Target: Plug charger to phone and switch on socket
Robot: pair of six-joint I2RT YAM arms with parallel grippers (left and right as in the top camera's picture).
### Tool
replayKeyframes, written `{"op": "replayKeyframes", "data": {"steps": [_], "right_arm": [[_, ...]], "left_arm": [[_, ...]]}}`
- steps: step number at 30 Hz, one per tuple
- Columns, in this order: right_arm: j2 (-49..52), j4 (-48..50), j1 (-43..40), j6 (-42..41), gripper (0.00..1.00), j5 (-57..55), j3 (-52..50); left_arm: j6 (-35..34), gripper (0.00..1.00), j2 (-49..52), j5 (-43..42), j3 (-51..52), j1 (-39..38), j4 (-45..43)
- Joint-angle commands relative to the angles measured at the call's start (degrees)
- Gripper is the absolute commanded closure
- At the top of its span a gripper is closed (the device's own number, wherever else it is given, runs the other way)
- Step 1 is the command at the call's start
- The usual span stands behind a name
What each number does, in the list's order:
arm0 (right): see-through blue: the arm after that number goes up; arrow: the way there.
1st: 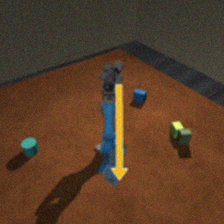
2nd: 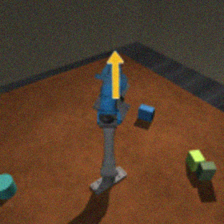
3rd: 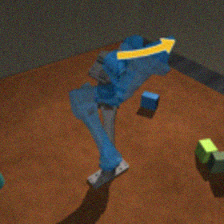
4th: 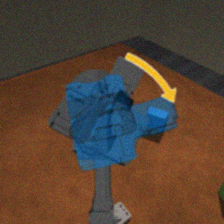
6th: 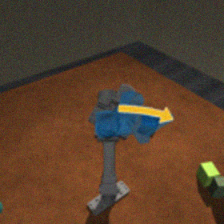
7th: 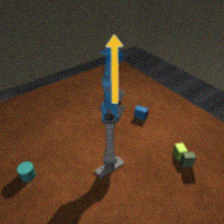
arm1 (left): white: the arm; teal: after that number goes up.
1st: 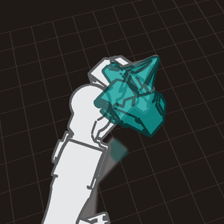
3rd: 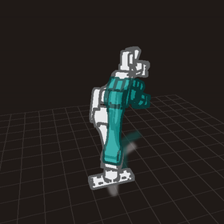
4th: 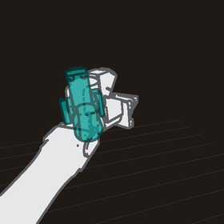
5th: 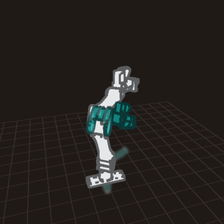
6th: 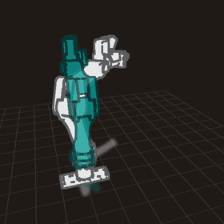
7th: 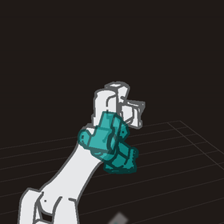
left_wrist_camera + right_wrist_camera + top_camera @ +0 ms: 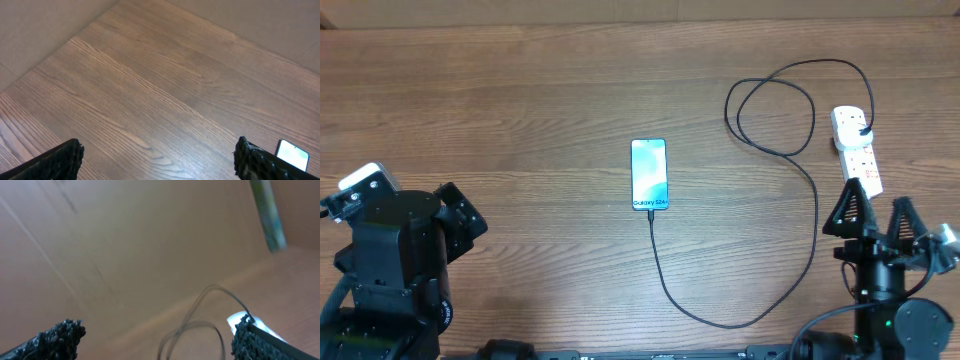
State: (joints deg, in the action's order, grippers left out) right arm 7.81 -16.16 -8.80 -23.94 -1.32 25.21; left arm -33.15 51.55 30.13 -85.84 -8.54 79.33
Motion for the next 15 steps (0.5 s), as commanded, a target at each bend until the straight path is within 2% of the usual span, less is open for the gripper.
{"op": "replayKeyframes", "data": {"steps": [1, 7, 12, 15], "right_arm": [[-3.48, 7.26, -0.28, 0.26, 0.0, 1.81, -7.5], [-7.15, 19.41, -0.28, 0.26, 0.0, 2.51, -18.62], [-7.69, 20.61, -0.15, 0.31, 0.0, 3.65, -21.75], [-7.69, 20.48, 0.46, 3.06, 0.0, 4.7, -22.27]], "left_arm": [[-1.16, 0.0, 0.09, 0.0, -0.02, -0.07, -0.02], [-1.16, 0.0, 0.09, 0.0, -0.02, -0.07, -0.02], [-1.16, 0.0, 0.09, 0.0, -0.02, -0.07, -0.02], [-1.16, 0.0, 0.09, 0.0, -0.02, -0.07, -0.02]]}}
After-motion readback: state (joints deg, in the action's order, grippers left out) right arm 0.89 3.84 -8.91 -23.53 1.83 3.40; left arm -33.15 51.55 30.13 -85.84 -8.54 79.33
